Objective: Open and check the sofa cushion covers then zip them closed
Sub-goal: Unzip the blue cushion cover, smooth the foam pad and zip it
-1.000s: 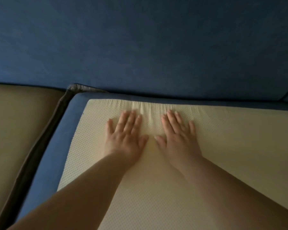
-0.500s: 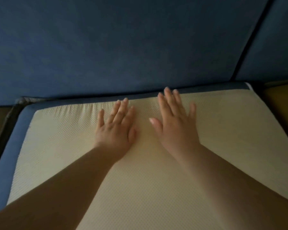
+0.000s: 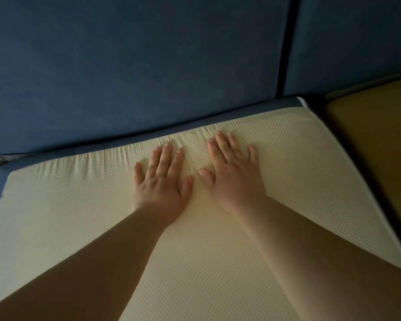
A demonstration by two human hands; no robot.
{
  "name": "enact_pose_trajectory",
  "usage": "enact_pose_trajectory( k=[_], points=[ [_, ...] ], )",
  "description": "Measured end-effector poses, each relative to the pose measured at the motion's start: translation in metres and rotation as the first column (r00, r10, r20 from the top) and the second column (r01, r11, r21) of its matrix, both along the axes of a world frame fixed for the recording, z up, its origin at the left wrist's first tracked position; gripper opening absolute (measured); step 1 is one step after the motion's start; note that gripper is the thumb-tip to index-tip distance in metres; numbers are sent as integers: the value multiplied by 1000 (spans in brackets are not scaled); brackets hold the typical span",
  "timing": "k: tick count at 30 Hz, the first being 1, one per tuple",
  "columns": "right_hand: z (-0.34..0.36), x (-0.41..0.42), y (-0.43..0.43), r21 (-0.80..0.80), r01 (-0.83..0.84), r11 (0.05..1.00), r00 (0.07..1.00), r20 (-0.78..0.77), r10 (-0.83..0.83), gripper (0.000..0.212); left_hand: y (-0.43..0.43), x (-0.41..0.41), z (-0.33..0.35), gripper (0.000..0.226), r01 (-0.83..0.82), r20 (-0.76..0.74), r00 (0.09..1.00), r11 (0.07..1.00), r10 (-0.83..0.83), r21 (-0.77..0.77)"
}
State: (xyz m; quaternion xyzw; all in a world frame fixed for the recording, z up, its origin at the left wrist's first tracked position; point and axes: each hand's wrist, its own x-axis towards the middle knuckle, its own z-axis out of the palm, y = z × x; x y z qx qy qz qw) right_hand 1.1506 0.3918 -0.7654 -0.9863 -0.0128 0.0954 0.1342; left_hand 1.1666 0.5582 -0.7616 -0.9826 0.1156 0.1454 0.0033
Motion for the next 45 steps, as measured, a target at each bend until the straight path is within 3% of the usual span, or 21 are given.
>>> enact_pose_trajectory(
  k=[3, 6, 8, 10, 12, 26, 31, 35, 38, 40, 42, 45],
  points=[
    [19, -6, -23, 27, 11, 1000, 994, 108, -14, 74, -16, 0, 20, 65, 42, 104, 993, 998, -45, 35],
    [33, -22, -63, 23, 192, 981, 932, 309, -189, 77, -62, -7, 35, 65, 83, 231, 972, 989, -53, -124],
    [25, -35, -89, -49, 231, 972, 951, 220, -215, 74, -94, -14, 22, 66, 81, 159, 986, 983, -55, -166],
    [8, -44, -103, -134, 196, 971, 980, 19, -196, 73, -112, -21, 4, 69, 85, 38, 996, 989, -81, -120],
    [-7, -47, -109, -143, 199, 969, 978, -40, -207, 74, -115, -22, -9, 70, 78, 22, 997, 992, -76, -100],
    [-11, -47, -106, -105, 217, 970, 976, 15, -217, 70, -112, -22, -13, 69, 81, 44, 996, 992, -77, -99],
    [11, -48, -107, -102, 220, 970, 973, -49, -226, 71, -114, -24, 8, 68, 118, 5, 993, 993, -118, -23],
    [30, -95, -99, -23, 305, 952, 923, 251, -290, 71, -92, -72, 27, 60, 205, 140, 969, 979, -202, -10],
    [10, -134, -85, -144, 246, 959, 969, 13, -247, 70, -78, -107, 8, 64, 126, -24, 992, 990, -128, -70],
    [5, -131, -84, -168, 269, 948, 955, -80, -285, 70, -77, -104, 1, 64, 100, -35, 994, 989, -104, -107],
    [22, -125, -72, -106, 278, 955, 960, -19, -281, 72, -73, -102, 14, 64, 122, 10, 992, 983, -122, -138],
    [36, -138, -40, 24, 210, 977, 953, 218, -210, 72, -39, -120, 26, 61, 125, 218, 972, 978, -88, -165]
  ],
)
